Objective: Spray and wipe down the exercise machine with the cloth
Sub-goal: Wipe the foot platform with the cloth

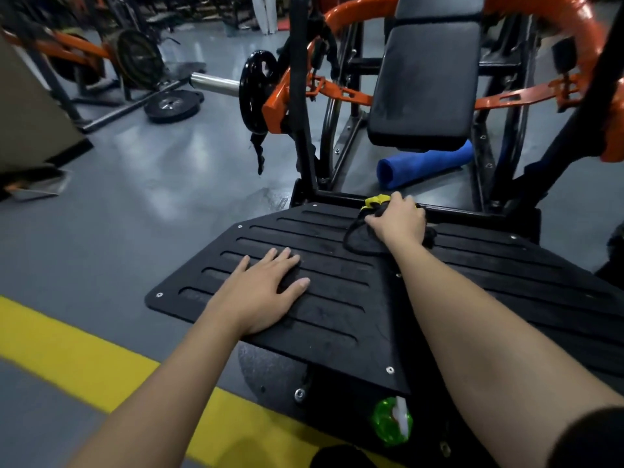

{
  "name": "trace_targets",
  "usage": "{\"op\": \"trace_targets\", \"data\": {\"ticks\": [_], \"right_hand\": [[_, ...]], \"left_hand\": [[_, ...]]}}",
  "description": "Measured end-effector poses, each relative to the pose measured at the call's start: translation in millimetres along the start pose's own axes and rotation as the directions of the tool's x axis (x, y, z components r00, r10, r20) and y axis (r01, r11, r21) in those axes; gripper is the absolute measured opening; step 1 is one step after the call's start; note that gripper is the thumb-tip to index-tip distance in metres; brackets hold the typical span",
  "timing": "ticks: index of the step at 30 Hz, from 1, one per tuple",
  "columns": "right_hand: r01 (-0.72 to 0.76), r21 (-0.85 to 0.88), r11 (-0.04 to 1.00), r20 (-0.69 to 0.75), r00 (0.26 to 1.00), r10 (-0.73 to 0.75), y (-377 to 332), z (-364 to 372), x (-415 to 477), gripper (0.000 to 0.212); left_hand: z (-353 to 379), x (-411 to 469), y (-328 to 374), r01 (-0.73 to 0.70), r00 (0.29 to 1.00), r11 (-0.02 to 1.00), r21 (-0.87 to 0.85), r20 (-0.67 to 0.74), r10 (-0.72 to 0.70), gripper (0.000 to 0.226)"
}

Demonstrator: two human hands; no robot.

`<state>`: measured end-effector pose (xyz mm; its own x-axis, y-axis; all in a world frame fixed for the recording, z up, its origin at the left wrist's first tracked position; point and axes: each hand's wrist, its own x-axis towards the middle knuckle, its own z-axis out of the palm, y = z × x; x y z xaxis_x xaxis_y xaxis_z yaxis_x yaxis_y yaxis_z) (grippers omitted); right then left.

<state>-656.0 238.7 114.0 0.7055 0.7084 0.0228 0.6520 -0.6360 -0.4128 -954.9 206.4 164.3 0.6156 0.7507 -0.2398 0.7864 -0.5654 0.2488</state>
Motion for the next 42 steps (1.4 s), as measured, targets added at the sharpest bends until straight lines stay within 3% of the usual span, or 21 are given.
{"op": "trace_targets", "data": {"ticks": [10,20,27,34,42], "right_hand": [[0.205,0.082,0.975,0.08,0.974,-0.211,21,-34,-57,0.049],[0.204,0.065,0.977,0.124,0.97,-0.21,4,-77,-193,0.054],[0.232,0.065,0.971,0.07,0.969,-0.236,-28,-81,-283,0.056],[0.17,-0.003,0.985,0.049,0.984,-0.169,-39,-74,-284,0.063],[0.071,0.045,0.996,0.07,0.995,-0.074,-59,-51,-223,0.066]], "left_hand": [[2,-1,0,0.004,1.0,1.0,0.005,-0.026,-0.004,0.071],[-7,-10,5,-0.004,1.0,1.0,-0.012,-0.02,0.004,0.071],[-6,-16,4,0.006,0.998,0.999,-0.036,-0.067,-0.009,0.06],[-6,-19,3,-0.025,0.999,0.999,0.02,-0.041,0.026,0.056],[-8,-21,5,0.021,0.998,1.0,0.016,-0.057,-0.02,0.05]]}}
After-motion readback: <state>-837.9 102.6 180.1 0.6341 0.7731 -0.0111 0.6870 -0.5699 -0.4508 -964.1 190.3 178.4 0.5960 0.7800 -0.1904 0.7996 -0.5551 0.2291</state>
